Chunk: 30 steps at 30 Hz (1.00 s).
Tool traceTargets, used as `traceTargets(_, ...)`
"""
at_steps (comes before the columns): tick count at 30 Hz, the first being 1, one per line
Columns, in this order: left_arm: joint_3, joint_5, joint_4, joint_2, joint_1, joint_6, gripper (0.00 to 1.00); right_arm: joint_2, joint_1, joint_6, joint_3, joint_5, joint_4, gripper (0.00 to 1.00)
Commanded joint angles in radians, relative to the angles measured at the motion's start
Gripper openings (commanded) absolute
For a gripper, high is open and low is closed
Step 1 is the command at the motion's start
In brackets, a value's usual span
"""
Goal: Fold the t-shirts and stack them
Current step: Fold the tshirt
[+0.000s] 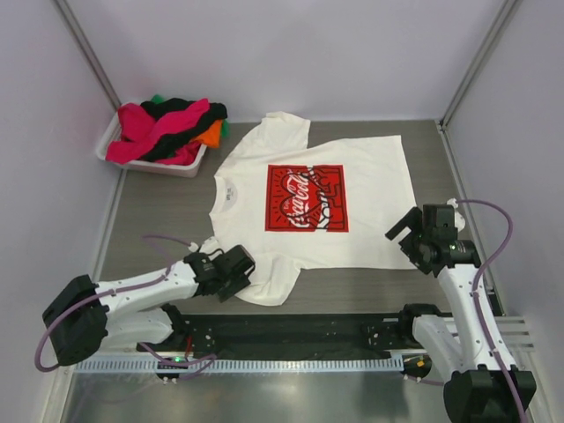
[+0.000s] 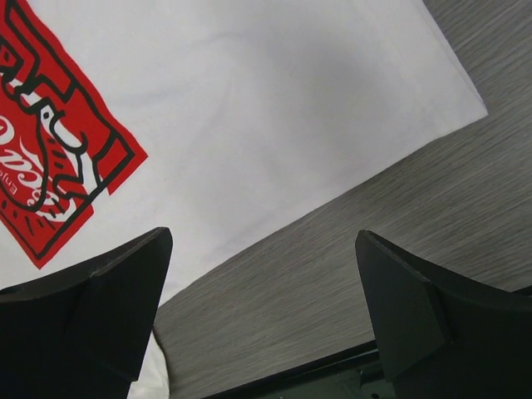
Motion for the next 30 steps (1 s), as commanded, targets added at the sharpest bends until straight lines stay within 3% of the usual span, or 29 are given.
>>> traceTargets(1,-0.015,-0.012,0.056,0.024,-0.006,-0.024,0.49,0.033,-0.037,0.023,0.001,0.060,0.036,0.99)
traceTargets(7,-0.051,-0.005,0.069,-0.014,-0.005,-0.019,0.52,0.125,-0.332,-0.017,-0.010,-0.008,0.050,0.99)
traceTargets(10,-0.065,-0.009,0.081,-0.027,-0.005,-0.010,0.42,0.197,-0.447,-0.019,-0.034,-0.048,0.093,0.98)
traceTargets(11,-0.065,-0.009,0.079,-0.034,-0.005,-0.007,0.34,0.213,-0.462,-0.017,-0.047,-0.099,0.111,0.98)
traceTargets(13,-0.065,-0.014,0.078,-0.045,-0.005,0.004,0.26,0.263,-0.470,-0.008,-0.082,-0.100,0.160,0.95)
traceTargets(14,-0.062,-0.017,0.076,-0.059,-0.005,0.008,0.15,0.273,-0.469,-0.006,-0.094,-0.095,0.177,0.94)
traceTargets(17,-0.051,-0.026,0.058,-0.094,-0.005,0.019,0.06,0.302,-0.470,-0.005,-0.155,-0.114,0.263,0.89)
traceTargets(22,-0.027,-0.035,0.029,-0.136,-0.005,0.019,0.00,0.360,-0.470,-0.018,-0.196,-0.126,0.334,0.78)
traceTargets(25,-0.005,-0.041,0.010,-0.151,-0.006,0.022,0.00,0.374,-0.470,-0.020,-0.217,-0.146,0.371,0.57)
traceTargets(26,0.002,-0.046,0.001,-0.157,-0.005,0.024,0.00,0.382,-0.470,-0.022,-0.219,-0.149,0.372,0.41)
traceTargets(30,0.061,-0.057,-0.062,-0.173,-0.006,0.033,0.00,0.363,-0.470,-0.032,-0.212,-0.166,0.371,0.20)
